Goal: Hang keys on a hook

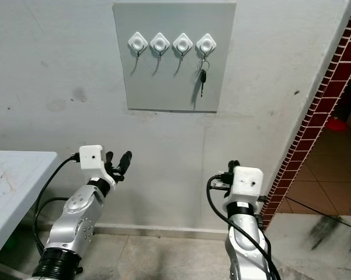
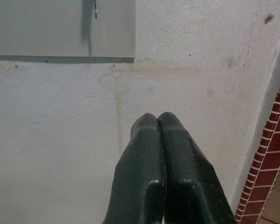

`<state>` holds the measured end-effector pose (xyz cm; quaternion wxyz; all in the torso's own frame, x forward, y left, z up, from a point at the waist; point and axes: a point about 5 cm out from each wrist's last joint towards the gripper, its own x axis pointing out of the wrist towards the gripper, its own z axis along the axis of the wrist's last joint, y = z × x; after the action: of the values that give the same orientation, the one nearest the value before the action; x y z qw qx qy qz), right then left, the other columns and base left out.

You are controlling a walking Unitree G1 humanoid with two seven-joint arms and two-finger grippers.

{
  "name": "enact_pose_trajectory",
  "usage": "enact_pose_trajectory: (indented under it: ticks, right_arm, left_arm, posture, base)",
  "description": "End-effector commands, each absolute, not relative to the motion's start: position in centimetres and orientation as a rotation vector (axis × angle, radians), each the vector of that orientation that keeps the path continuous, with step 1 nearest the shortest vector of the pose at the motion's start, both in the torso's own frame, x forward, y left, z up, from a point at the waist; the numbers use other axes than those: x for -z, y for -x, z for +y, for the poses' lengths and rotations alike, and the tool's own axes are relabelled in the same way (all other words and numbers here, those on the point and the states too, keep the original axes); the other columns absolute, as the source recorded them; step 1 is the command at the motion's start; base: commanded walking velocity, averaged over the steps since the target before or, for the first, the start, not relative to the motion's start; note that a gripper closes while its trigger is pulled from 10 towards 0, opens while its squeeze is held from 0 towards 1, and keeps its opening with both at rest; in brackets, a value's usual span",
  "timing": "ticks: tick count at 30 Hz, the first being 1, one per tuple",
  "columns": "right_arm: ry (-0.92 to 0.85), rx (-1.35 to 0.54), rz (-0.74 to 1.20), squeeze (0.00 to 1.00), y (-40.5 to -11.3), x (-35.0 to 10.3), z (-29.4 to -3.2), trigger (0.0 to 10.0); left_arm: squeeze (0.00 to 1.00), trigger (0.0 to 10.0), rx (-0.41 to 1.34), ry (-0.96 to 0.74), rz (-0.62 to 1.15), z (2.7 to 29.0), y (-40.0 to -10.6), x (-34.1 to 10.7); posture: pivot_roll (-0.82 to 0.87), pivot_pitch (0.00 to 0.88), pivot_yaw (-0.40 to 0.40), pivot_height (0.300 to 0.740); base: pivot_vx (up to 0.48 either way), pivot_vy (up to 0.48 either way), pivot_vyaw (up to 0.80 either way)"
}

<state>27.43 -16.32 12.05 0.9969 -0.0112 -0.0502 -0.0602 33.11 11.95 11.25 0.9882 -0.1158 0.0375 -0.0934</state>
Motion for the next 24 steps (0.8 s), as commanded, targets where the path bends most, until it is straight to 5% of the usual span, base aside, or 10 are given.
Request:
enact_pose_trajectory:
  ticks: [1, 11, 24]
  right_arm:
    - [0.025, 0.114, -0.112, 0.0, -27.6, -12.4, -16.3, 10.0]
    - [-0.016, 0.09, -0.204, 0.0, -27.0, -13.6, -16.5, 10.0]
    - [-0.028, 0.081, -0.219, 0.0, -26.4, -13.6, -16.7, 10.0]
  left_arm:
    - [0.0, 10.0, 0.192, 0.225, 0.077, 12.1, -33.2, -11.4]
    - [0.0, 10.0, 0.252, 0.195, 0.008, 11.9, -32.8, -12.5]
    - [0.0, 10.0, 0.287, 0.176, -0.009, 12.3, -32.1, -12.6]
  posture:
    - [-0.05, 0.0, 0.029, 0.74]
    - [-0.05, 0.0, 0.029, 0.74]
    - [-0.05, 0.0, 0.03, 0.74]
  base:
    - [0.0, 0.0, 0.0]
    - [0.128, 0.0, 0.0]
    - [0.384, 0.0, 0.0]
